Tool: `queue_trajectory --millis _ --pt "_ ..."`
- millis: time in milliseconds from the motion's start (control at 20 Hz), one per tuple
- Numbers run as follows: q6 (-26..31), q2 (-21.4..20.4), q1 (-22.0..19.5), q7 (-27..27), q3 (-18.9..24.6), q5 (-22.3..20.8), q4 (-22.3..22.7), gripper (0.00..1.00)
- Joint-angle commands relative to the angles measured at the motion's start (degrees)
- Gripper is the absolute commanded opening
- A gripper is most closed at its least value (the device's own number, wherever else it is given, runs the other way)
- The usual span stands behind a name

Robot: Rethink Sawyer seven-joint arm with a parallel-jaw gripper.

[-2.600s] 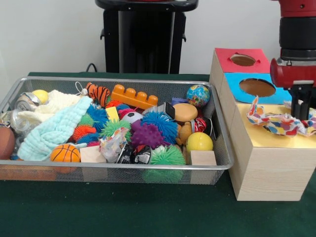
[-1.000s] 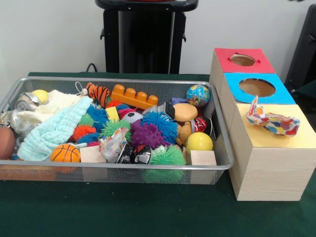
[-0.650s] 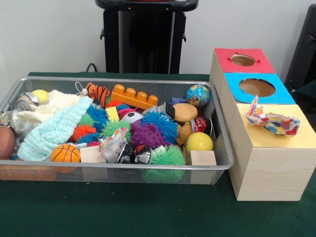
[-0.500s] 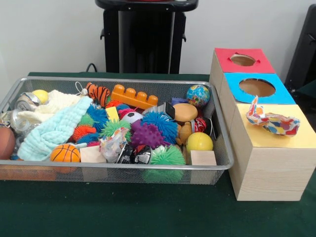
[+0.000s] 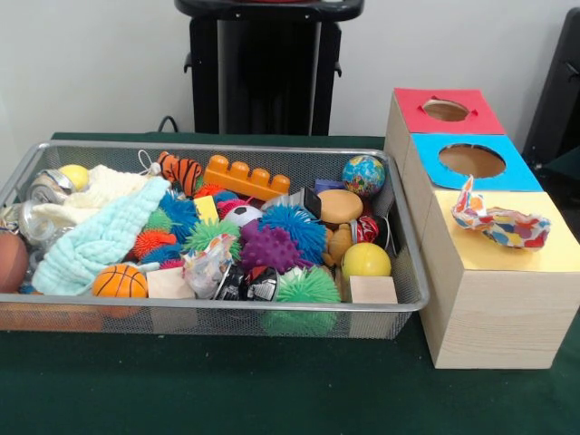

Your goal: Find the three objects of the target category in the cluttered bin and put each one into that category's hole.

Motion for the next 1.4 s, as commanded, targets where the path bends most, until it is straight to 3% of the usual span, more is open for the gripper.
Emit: queue_trajectory --millis 50,350,550,950,1400 --pt "0.31 2.51 -3.95 7.80 3.14 1.46 2.83 0.00" --pt "-5.42 0.64 -3.29 7.72 3.11 1.92 8.65 0.00" --pt "-9.19 -0.78 -4.57 5.92 4.48 4.48 13.50 0.00" --pt "-13.64 -6.03 -7.83 -1.71 4.89 4.90 20.56 0.00" --pt "-14.18 -4.48 -13.67 -9.00 9.18 2.89 20.75 0.00"
